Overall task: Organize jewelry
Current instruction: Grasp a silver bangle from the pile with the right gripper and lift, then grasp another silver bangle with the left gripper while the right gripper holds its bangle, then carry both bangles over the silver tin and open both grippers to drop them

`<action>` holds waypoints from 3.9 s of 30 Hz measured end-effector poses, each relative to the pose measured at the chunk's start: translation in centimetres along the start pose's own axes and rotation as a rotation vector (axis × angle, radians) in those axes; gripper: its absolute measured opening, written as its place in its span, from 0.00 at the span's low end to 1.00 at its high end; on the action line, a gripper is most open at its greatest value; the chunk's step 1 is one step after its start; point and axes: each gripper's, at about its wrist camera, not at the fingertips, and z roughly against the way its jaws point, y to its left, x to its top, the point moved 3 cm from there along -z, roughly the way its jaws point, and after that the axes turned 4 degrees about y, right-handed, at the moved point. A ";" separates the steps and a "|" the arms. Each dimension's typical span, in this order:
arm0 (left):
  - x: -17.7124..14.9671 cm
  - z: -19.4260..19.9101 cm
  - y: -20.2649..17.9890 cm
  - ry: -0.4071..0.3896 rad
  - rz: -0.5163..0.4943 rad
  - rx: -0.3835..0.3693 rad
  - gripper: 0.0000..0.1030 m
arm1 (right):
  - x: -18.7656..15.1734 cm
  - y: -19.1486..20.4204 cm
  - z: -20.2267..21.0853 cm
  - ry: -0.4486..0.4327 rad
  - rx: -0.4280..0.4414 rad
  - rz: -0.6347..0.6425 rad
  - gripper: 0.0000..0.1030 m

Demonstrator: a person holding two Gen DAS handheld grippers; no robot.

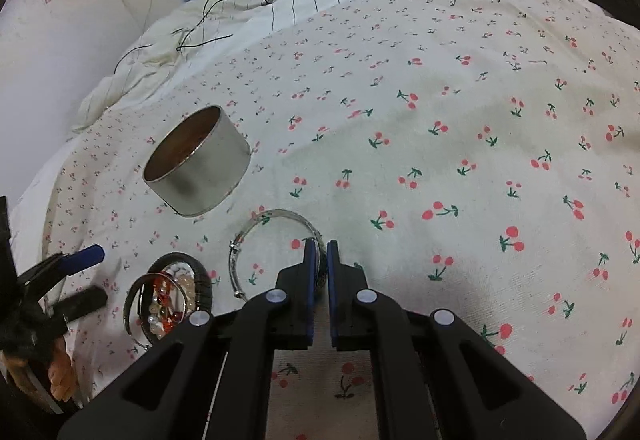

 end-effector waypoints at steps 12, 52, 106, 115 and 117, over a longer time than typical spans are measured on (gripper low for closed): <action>-0.9 -1.7 -0.9 0.071 -0.001 -0.077 0.17 | -0.2 0.4 -0.4 0.002 -0.007 0.013 0.27; 0.7 0.6 3.2 -0.031 0.169 -0.151 0.03 | 0.2 1.3 1.3 -0.095 0.019 0.038 0.08; 8.9 0.2 8.1 -0.082 0.252 -0.002 0.30 | 8.7 11.8 -4.7 -0.091 0.005 0.362 0.08; 1.9 -0.5 8.0 -0.010 0.313 -0.022 0.42 | 6.9 10.0 2.1 -0.197 0.010 0.332 0.32; 0.4 -0.8 7.6 0.014 0.330 -0.045 0.42 | 4.4 8.7 4.1 -0.179 0.057 0.320 0.32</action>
